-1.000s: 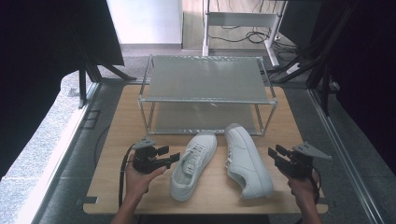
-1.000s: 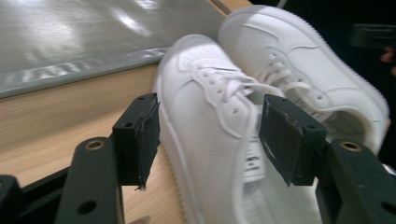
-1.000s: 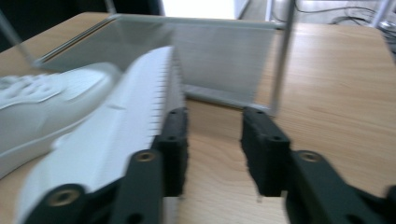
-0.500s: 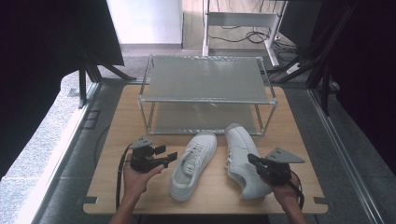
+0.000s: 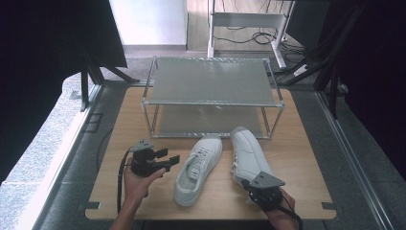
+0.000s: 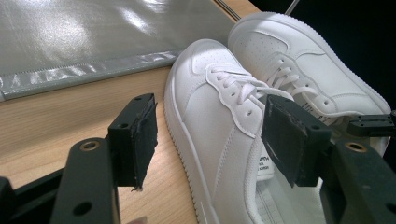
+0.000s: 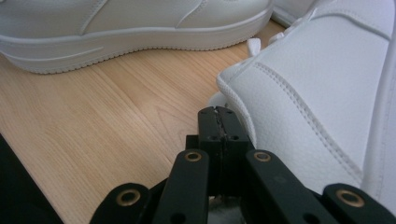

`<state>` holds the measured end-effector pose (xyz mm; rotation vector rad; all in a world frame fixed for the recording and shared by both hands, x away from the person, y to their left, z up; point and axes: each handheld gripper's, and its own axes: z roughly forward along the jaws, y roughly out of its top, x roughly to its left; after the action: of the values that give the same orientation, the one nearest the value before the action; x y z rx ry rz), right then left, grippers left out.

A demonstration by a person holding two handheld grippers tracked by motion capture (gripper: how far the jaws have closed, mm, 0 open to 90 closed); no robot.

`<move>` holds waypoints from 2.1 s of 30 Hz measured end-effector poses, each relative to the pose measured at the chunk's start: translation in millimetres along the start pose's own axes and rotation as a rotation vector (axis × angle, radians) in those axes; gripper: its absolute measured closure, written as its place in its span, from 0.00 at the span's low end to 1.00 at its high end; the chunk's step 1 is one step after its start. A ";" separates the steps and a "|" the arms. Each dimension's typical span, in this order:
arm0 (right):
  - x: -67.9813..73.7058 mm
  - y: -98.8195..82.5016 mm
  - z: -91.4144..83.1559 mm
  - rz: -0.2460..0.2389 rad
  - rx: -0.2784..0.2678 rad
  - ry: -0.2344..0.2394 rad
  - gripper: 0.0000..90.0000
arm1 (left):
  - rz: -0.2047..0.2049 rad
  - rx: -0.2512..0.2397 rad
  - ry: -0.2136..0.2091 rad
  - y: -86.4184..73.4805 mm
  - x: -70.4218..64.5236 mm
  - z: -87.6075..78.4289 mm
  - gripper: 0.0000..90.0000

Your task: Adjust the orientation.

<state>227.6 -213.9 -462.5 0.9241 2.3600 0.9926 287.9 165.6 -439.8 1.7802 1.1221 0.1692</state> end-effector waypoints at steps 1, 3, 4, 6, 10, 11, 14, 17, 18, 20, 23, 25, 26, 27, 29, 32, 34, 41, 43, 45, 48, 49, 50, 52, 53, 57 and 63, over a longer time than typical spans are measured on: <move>-1.9 0.2 -0.9 0.006 -0.003 0.002 1.00 | 0.000 0.000 0.000 -0.2 0.1 0.2 0.40; -4.2 0.0 -3.1 0.011 -0.011 -0.008 1.00 | -0.004 0.002 0.002 -0.5 0.8 0.1 0.40; -4.2 0.0 -3.1 0.011 -0.011 -0.008 1.00 | -0.007 0.002 0.003 -0.6 1.4 -0.3 0.40; -7.8 -0.2 -6.2 0.022 -0.017 -0.016 1.00 | -0.012 0.000 0.005 -0.6 2.4 -1.0 0.40; -19.4 -1.5 -15.4 0.066 -0.055 -0.041 1.00 | -0.018 -0.002 0.008 -0.9 3.6 -1.4 0.41; -26.5 -2.2 -21.4 0.084 -0.071 -0.080 1.00 | -0.018 -0.001 0.008 -1.0 3.5 -1.1 0.41; -34.8 -4.8 -26.1 0.115 -0.081 -0.107 1.00 | -0.018 -0.001 0.007 -1.0 3.4 -0.6 0.41; -52.4 -12.1 -29.1 0.191 -0.114 -0.104 1.00 | -0.020 -0.001 0.008 -1.0 3.6 -0.7 0.41; -57.8 -13.4 -30.8 0.200 -0.122 -0.108 1.00 | -0.021 -0.001 0.008 -0.9 3.7 -1.0 0.41; -66.3 -16.6 -32.4 0.199 -0.110 -0.131 1.00 | -0.023 -0.003 0.007 -0.7 4.0 -1.6 0.41; -88.1 -27.9 -37.7 0.258 -0.110 -0.159 1.00 | -0.025 -0.005 0.005 -0.4 4.0 -2.4 0.41; -95.1 -33.3 -37.6 0.284 -0.083 -0.145 1.00 | -0.025 -0.006 0.006 -0.1 3.8 -2.9 0.41; -95.1 -33.3 -37.6 0.284 -0.083 -0.145 1.00 | -0.025 -0.006 0.006 -0.1 3.8 -2.9 0.41; -98.9 -38.0 -40.1 0.305 -0.101 -0.121 1.00 | -0.026 -0.008 0.005 0.2 4.0 -3.2 0.41; -98.1 -37.1 -41.0 0.305 -0.103 -0.125 1.00 | -0.028 -0.011 0.004 0.4 4.7 -4.1 0.41; -93.1 -30.0 -45.2 0.277 -0.114 -0.141 0.98 | -0.031 -0.013 0.006 0.5 5.2 -5.1 0.41; -89.7 -25.7 -48.1 0.269 -0.130 -0.141 0.97 | -0.033 -0.018 0.005 0.7 5.6 -6.0 0.41; -83.6 -14.0 -42.7 0.239 -0.098 -0.143 0.86 | -0.031 -0.016 0.003 1.1 4.4 -5.8 0.41; -86.4 -8.4 -41.8 0.244 -0.094 -0.143 0.80 | -0.029 -0.015 0.001 1.3 4.0 -5.9 0.41; -93.6 0.6 -37.8 0.248 -0.043 -0.124 0.78 | -0.031 -0.017 0.003 1.3 4.0 -6.2 0.41; -99.2 3.2 -33.5 0.265 -0.027 -0.112 0.75 | -0.032 -0.019 0.005 1.7 3.9 -7.4 0.41; -104.1 4.2 -28.0 0.284 -0.005 -0.097 0.74 | -0.032 -0.022 0.004 1.7 3.9 -7.5 0.41; -104.1 4.2 -28.0 0.284 -0.005 -0.097 0.74 | -0.032 -0.022 0.004 1.8 4.0 -7.6 0.41; -106.0 5.5 -23.5 0.288 0.004 -0.074 0.73 | -0.033 -0.022 0.005 1.7 4.2 -7.5 0.41; -106.0 8.4 -17.9 0.278 0.032 -0.076 0.74 | -0.032 -0.021 0.005 1.7 4.3 -7.4 0.41; -104.7 13.1 -11.3 0.260 0.071 -0.040 0.85 | -0.031 -0.021 0.002 1.9 3.9 -8.0 0.41; -99.7 11.4 -16.2 0.277 0.065 0.033 0.90 | -0.035 -0.025 0.005 2.3 5.4 -9.9 0.41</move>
<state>291.9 -286.4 -431.8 1.2957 2.3462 1.0431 286.9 176.0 -434.9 1.7378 1.1490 0.1664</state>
